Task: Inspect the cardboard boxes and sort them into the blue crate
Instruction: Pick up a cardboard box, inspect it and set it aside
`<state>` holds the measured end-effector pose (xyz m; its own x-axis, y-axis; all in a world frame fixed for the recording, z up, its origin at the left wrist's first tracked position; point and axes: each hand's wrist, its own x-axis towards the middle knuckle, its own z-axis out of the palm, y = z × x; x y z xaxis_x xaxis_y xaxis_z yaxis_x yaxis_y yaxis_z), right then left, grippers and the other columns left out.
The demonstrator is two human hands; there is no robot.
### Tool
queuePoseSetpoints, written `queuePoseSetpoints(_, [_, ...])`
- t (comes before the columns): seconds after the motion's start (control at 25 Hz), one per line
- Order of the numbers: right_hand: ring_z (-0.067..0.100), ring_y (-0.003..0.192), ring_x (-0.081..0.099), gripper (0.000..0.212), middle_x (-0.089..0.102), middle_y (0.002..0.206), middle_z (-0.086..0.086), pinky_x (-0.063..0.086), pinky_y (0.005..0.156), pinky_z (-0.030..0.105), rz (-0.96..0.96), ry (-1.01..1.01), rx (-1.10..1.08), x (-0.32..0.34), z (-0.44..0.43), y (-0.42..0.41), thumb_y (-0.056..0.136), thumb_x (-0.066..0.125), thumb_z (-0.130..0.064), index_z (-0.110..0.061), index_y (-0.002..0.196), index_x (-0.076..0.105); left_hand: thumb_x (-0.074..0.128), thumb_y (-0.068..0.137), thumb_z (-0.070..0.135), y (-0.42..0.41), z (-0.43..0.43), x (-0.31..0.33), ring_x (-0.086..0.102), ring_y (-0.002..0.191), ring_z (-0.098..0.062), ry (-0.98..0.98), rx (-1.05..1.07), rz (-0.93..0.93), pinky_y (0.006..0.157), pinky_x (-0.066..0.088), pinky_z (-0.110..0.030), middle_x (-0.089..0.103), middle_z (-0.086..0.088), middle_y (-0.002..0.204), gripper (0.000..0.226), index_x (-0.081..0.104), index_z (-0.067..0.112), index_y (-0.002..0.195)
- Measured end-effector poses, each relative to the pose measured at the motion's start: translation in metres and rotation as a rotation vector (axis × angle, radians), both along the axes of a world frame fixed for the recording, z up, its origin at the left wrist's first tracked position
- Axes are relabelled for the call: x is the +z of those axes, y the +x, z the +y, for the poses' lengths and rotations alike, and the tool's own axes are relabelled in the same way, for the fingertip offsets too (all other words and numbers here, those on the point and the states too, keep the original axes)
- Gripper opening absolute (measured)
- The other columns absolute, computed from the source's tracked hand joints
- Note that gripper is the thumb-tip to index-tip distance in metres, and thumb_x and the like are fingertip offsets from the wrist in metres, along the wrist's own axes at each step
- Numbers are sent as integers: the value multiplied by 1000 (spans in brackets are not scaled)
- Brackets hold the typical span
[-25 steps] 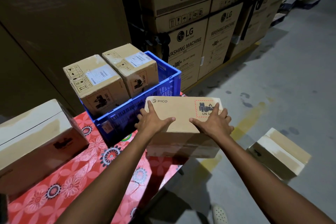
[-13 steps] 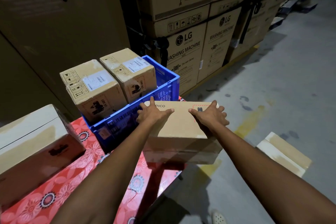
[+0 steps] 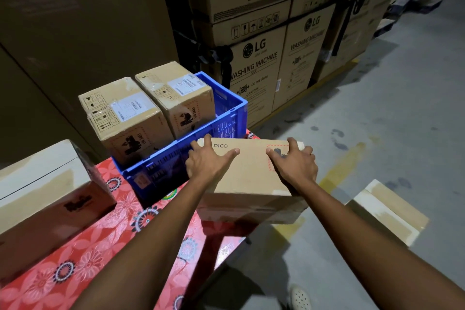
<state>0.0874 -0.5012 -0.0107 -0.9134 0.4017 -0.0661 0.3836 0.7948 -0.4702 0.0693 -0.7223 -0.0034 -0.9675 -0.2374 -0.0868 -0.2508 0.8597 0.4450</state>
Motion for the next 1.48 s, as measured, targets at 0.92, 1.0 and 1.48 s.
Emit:
queuePoseSetpoints(0.92, [29, 100, 61, 32, 39, 123, 3, 40, 81, 27, 203, -387, -124, -74, -8, 142, 94, 67, -45, -14, 101, 62, 71, 93, 41, 125, -37, -86, 54, 127, -27, 601, 100, 179, 93, 41, -31, 56, -5, 133, 47, 50, 15, 127])
queuePoseSetpoints(1.0, [31, 108, 60, 40, 41, 130, 6, 43, 83, 31, 139, -337, -108, -74, -7, 135, 93, 67, -51, -16, 109, 60, 70, 92, 45, 117, -36, -84, 48, 135, -29, 538, 76, 118, 100, 43, -35, 48, -9, 148, 69, 40, 14, 146])
queuePoseSetpoints(1.48, [42, 144, 27, 108, 7, 168, 17, 33, 110, 55, -192, 41, -4, -65, -26, 75, 75, 63, -82, -23, 157, 26, 62, 76, 81, 71, -10, -70, 28, 142, -41, 17, -11, -255, 104, 39, -53, 16, -19, 160, 121, -3, 25, 162])
